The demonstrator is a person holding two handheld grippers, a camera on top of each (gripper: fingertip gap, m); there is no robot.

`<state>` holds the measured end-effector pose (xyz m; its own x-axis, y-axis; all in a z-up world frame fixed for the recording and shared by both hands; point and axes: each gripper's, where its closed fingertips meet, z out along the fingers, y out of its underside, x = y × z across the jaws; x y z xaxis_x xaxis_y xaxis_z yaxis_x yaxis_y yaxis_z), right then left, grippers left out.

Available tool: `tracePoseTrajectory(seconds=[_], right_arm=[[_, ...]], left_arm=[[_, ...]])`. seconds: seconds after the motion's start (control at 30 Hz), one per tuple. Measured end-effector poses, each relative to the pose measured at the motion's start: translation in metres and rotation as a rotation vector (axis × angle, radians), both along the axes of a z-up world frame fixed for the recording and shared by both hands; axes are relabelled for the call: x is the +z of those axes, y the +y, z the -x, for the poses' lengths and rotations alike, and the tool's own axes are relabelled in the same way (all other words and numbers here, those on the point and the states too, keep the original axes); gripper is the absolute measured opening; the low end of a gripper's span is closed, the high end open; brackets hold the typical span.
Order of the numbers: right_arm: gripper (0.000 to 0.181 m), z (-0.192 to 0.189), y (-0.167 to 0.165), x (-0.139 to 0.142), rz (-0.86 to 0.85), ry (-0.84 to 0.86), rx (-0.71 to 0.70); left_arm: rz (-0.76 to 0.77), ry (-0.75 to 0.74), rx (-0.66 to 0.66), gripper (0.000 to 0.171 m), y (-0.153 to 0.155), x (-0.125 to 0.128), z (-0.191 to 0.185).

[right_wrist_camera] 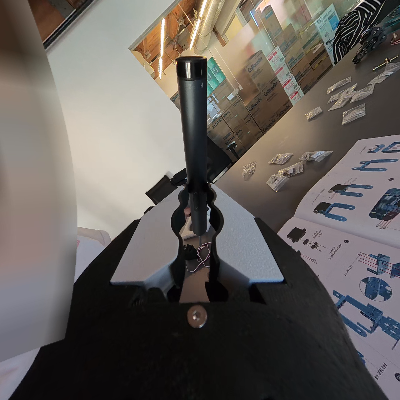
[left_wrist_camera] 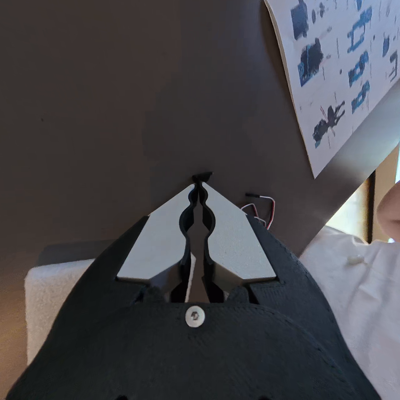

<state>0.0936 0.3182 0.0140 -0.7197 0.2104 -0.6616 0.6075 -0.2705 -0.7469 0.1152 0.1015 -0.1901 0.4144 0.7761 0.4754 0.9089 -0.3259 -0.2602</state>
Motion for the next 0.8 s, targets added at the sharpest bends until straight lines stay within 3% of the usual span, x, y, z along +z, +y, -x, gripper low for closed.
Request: tracePoseTrajectory(seconds=[0.5,0.63,0.8], right_arm=[[0.015,-0.004,-0.010,0.005,-0.024,0.012,0.017],[0.015,-0.005,-0.010,0.005,-0.032,0.012,0.012],[0.015,-0.006,-0.010,0.007,-0.030,0.020,0.007]], left_arm=[[0.054,0.048,-0.543,0.000,0.008,-0.001,0.011],[0.024,0.054,-0.576,0.000,0.015,0.000,0.015],[0.004,0.090,-0.521,0.000,0.012,0.002,0.018]])
